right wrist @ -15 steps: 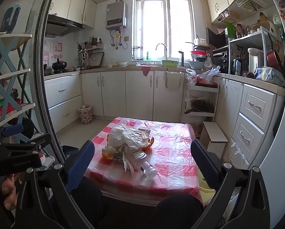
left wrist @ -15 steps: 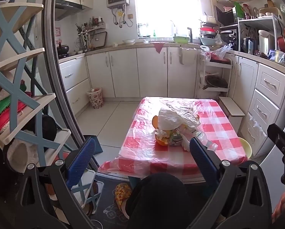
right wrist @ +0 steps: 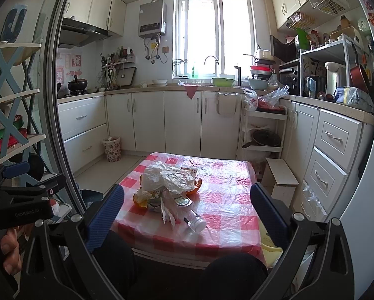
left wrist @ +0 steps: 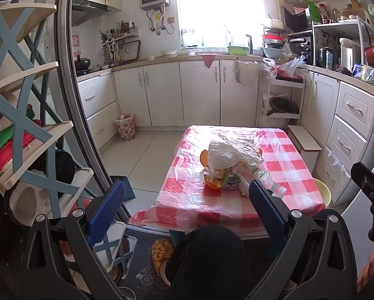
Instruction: Collect trash
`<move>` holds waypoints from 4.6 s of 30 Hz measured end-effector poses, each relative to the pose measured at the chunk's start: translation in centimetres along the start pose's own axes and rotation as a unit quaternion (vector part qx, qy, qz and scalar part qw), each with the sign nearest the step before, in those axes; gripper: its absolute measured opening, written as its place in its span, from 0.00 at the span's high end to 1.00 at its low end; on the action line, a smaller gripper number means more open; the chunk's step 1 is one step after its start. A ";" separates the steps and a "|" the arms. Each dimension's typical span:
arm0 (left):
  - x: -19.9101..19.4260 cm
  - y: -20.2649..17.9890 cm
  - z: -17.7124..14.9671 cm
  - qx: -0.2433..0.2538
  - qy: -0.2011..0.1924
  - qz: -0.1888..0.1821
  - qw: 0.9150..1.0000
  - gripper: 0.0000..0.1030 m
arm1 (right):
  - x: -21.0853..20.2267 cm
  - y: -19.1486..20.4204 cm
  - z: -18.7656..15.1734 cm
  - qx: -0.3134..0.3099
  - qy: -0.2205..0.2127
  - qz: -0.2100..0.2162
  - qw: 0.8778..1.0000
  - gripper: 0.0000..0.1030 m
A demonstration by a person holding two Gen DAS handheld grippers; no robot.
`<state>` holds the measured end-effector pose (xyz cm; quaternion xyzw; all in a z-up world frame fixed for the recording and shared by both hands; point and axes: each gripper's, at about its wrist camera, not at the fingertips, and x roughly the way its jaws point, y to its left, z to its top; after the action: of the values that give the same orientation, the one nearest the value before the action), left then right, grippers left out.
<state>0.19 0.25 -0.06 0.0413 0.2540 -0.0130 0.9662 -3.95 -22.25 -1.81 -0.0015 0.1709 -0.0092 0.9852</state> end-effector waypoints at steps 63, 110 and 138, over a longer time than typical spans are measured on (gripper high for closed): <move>6.0 2.2 0.8 -0.040 0.038 0.020 0.998 0.07 | 11.4 2.4 0.2 -0.070 0.039 0.051 0.995 0.06; 37.7 -10.3 4.1 -0.038 0.240 -0.115 0.963 0.88 | 31.0 -7.8 -0.9 0.114 0.183 0.166 0.962 0.83; 25.8 -6.1 6.4 -0.063 0.037 -0.135 0.988 0.98 | 26.4 -9.1 -1.0 0.108 0.133 0.150 0.974 0.83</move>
<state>25.52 -6.53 -7.65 -0.0542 0.2933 -0.1256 0.9462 20.43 -31.87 -11.64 0.1317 0.2965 0.1201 0.9383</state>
